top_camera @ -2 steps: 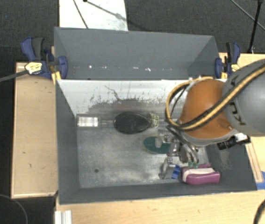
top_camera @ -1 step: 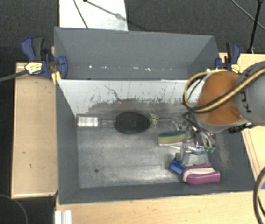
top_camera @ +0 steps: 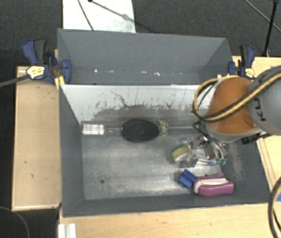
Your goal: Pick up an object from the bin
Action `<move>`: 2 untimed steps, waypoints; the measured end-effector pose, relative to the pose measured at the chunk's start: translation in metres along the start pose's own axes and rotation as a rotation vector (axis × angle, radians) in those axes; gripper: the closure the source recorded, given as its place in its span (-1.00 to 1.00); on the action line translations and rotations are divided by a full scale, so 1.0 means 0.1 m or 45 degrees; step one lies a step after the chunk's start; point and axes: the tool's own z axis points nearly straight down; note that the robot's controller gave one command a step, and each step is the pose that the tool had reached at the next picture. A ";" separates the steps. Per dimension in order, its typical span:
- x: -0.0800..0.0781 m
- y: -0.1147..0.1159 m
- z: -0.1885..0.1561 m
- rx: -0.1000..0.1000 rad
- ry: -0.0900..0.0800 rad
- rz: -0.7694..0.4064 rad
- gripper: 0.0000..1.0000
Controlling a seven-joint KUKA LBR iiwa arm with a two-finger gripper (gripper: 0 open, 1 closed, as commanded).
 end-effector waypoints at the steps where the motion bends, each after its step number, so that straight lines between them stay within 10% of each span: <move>1: -0.01 -0.11 -1.10 0.001 -0.005 0.033 1.00; 2: -0.23 -0.19 -1.73 0.001 -0.007 0.034 1.00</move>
Offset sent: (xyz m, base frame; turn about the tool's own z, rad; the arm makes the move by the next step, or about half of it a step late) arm -0.0012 -0.0107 0.1050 0.0287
